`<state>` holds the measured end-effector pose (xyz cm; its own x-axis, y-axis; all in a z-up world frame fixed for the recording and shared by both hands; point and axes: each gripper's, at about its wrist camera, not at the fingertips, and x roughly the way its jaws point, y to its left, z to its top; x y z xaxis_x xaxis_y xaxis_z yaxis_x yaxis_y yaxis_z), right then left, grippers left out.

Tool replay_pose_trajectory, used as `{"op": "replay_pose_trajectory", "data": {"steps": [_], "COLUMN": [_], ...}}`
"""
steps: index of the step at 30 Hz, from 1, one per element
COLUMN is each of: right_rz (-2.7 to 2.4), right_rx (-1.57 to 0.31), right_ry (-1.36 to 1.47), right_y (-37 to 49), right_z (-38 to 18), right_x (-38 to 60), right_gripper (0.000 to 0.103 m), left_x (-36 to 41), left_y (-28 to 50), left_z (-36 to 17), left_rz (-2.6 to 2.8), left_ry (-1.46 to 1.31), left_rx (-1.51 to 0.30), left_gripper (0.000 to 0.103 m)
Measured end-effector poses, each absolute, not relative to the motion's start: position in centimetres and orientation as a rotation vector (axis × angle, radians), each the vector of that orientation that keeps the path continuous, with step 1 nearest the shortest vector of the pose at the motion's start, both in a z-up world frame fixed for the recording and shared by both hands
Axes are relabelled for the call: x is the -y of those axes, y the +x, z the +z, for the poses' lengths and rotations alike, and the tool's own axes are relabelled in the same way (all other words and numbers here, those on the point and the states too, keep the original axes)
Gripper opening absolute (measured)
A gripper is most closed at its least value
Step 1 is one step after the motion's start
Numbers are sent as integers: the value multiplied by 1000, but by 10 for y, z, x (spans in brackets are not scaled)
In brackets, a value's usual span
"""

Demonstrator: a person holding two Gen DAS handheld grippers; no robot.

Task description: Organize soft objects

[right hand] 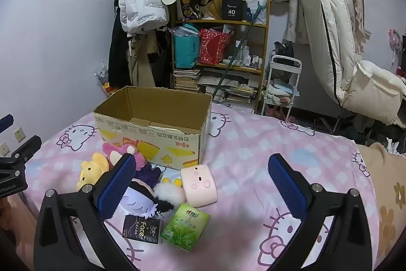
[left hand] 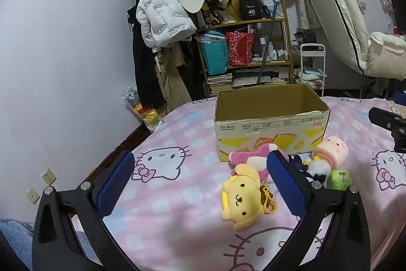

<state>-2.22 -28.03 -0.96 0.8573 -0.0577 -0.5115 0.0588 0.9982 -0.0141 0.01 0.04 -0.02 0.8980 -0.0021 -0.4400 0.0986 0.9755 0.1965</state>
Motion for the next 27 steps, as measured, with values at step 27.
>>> {"op": "replay_pose_trajectory", "data": {"steps": [27], "right_rz": [-62], "right_rx": [-529], "right_ry": [-9], "right_y": [-25], "right_z": [-8], "right_x": [277], "right_gripper": [103], "left_x": [0], "left_y": [-4], "left_z": [2], "left_rz": [-62], "left_ry": [236], "left_rx": [-435], "left_gripper": [102]}}
